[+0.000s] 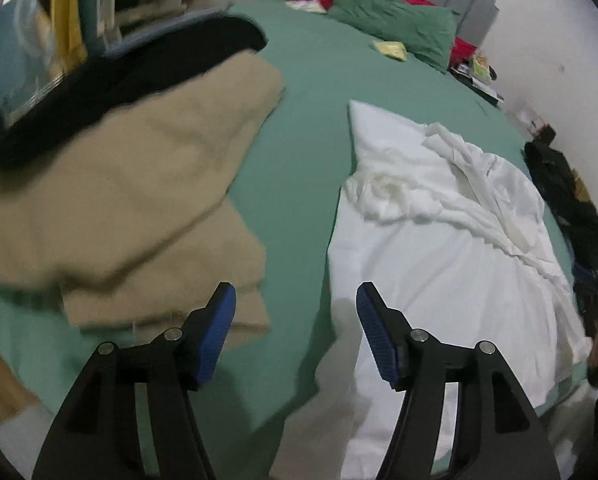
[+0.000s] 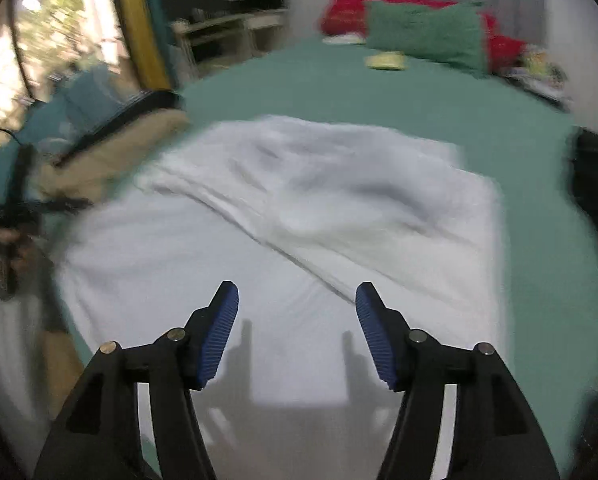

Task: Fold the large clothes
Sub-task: 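Release the folded hem with the left gripper and smooth the jacket flat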

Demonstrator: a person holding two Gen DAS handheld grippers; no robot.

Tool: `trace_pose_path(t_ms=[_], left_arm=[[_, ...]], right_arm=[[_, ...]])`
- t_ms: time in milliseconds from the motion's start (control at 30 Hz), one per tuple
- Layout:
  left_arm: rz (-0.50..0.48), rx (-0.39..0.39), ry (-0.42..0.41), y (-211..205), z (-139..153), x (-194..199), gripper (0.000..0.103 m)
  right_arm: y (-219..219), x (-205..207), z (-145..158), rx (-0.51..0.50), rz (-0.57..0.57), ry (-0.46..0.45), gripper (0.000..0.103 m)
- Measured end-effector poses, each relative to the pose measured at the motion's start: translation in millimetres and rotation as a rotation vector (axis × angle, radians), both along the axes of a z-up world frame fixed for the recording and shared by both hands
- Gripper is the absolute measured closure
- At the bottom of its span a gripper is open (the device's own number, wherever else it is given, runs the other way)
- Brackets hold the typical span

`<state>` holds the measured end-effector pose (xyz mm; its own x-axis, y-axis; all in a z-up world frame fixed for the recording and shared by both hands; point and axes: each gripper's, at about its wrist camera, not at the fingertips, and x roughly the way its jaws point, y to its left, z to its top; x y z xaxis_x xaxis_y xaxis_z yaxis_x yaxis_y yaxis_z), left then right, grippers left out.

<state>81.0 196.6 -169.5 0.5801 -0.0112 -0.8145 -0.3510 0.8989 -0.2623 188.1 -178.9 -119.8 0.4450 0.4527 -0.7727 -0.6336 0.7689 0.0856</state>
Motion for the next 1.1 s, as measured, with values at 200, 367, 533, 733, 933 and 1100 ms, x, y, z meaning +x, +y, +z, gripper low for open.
trace_pose_path(t_ms=[200,367,533,733,933,1100], left_arm=[[-0.074,-0.019,0.004,-21.7,-2.8,-11.7,0.036],[-0.067,0.000,0.110,-28.5,-13.7,-8.2,0.035],[-0.105,0.024,0.207,-42.1,-21.2,-9.0,0.034],[-0.192,0.087,0.242,-63.9,-20.4,-12.4,0.038],[-0.294,0.047,0.224,-83.4,-10.1,-21.5,0.096],[-0.267,0.029,0.140,-81.4,17.5,-39.6,0.097]], right_arm=[[-128.7,-3.5,-20.2,-0.108,-0.329,0.152,0.039],[-168.8,-5.3,-55.3,0.014,-0.386,0.334,0.035],[-145.5,-17.9,-62.9,0.123,-0.274,0.381,0.035],[-135.3,-35.8,-68.9,0.140,-0.263,0.409,0.091],[-129.2,-51.1,-60.2,0.206,-0.247,0.394,0.096],[-147.8,-60.4,-38.0,0.386,-0.282,0.367,0.096]])
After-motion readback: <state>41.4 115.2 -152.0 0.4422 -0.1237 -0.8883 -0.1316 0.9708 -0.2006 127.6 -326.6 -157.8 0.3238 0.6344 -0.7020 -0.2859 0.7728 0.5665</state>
